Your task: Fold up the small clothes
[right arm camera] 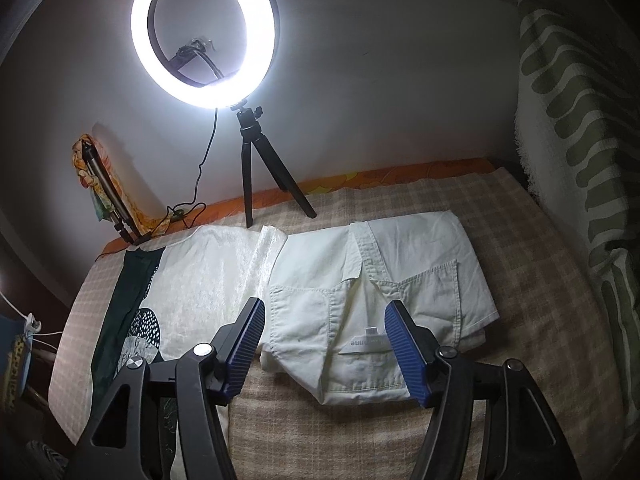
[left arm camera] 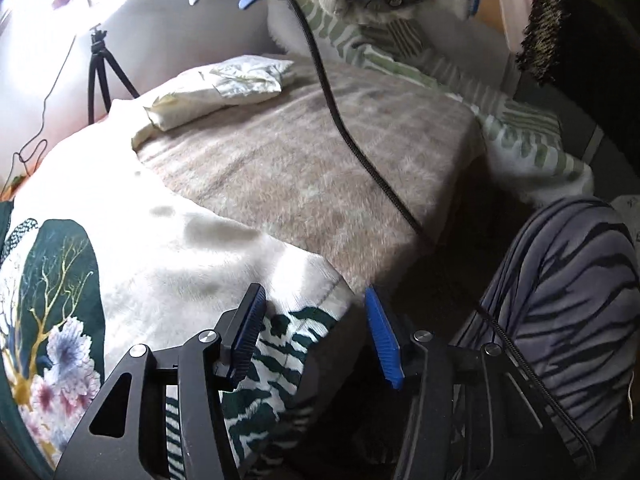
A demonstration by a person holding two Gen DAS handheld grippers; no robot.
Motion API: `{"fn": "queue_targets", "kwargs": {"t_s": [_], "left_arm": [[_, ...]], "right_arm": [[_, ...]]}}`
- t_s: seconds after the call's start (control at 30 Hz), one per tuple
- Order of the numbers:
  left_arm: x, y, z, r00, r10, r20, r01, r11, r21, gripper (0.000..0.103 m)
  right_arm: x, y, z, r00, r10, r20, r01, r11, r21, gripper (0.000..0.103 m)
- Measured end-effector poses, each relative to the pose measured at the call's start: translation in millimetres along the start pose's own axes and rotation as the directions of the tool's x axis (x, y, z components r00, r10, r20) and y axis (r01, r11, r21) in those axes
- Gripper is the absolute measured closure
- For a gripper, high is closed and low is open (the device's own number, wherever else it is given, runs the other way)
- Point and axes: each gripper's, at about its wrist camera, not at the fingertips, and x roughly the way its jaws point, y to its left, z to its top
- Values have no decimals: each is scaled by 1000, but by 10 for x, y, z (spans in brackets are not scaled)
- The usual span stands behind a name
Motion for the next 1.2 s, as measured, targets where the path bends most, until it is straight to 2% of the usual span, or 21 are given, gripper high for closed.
{"fn": "queue_targets", "kwargs": {"t_s": [0.07,0.13,0.2,0.27,0.4,0.53,0.8,0.97,1.13,1.17,1.2], "left_arm": [[-8,18,-5,1000,-6,7,6,1000,-10,54],[-15,58,-12,1000,-9,20,10,1000,-26,64],[-14,120,-8,999,-26,29,27,999,-46,83],[-16,192,-11,998,-53,34,55,996,-75,94],[-63,350,-34,993,-108,54,115,983,-143,97],[-185,523,-60,982,-162,96,182,951,-250,98],[-471,767,-132,972,-158,171,211,909,-359,99],[-532,844,-192,969,-158,189,223,889,-401,99],[-588,813,-219,968,-160,194,228,886,-403,99],[-604,808,-220,967,-161,197,230,886,-403,99],[-620,829,-230,967,-160,200,230,885,-405,99]], "right_arm": [[84,12,23,1000,6,-6,-6,1000,-4,38],[203,42,51,1000,16,-16,-16,1000,-5,38],[342,81,83,999,34,-30,-34,999,-2,38],[498,155,122,998,51,-43,-52,999,-8,38],[854,344,242,994,76,-74,-79,996,-33,38],[1291,481,394,992,82,-94,-86,996,-39,38],[2011,623,521,982,88,-167,-92,996,-19,38],[2308,735,468,972,61,-228,-76,996,-56,50],[2411,855,440,964,59,-261,-87,992,-94,81],[2401,895,441,965,52,-258,-84,990,-113,84],[2386,936,449,967,38,-251,-74,988,-135,91]]}}
